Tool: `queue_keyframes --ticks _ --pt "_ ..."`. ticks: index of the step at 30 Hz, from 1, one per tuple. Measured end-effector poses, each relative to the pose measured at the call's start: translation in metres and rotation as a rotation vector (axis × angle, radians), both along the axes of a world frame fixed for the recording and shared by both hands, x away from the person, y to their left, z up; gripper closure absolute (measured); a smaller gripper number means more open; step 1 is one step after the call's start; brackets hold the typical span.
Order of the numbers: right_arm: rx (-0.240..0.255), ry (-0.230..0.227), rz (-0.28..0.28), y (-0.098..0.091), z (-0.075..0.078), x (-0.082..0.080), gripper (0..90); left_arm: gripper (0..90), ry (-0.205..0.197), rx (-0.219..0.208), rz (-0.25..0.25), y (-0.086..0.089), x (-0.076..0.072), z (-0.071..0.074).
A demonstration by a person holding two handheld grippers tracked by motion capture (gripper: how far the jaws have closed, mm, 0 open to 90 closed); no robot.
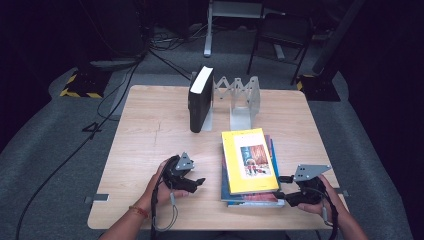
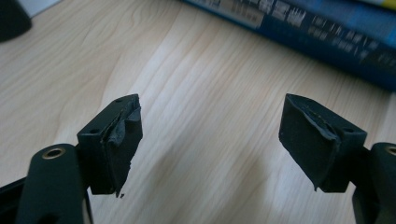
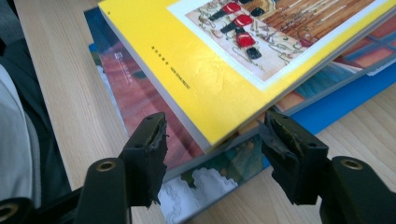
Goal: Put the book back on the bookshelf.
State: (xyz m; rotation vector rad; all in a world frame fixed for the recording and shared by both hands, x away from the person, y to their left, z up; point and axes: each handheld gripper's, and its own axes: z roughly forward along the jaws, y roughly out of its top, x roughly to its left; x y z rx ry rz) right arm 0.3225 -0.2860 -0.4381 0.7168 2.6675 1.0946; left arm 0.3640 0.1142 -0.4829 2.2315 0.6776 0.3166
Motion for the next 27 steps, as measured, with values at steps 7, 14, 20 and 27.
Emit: queue_keyframes --ticks 7,14,20,27 --pt "-0.006 0.019 -0.039 0.011 0.002 0.007 36.5 24.2 -0.040 0.001 -0.007 -0.023 0.016 0.007" --pt "-0.043 0.108 -0.055 0.017 0.004 0.026 26.0 26.4 -0.053 0.017 -0.010 -0.040 0.032 0.005" --pt "-0.021 0.161 -0.026 0.017 0.002 0.036 23.1 26.2 -0.050 0.002 -0.014 -0.047 0.040 0.006" --pt "0.033 0.161 -0.067 0.018 0.003 0.046 28.9 26.5 -0.051 -0.018 -0.011 -0.048 0.046 0.006"
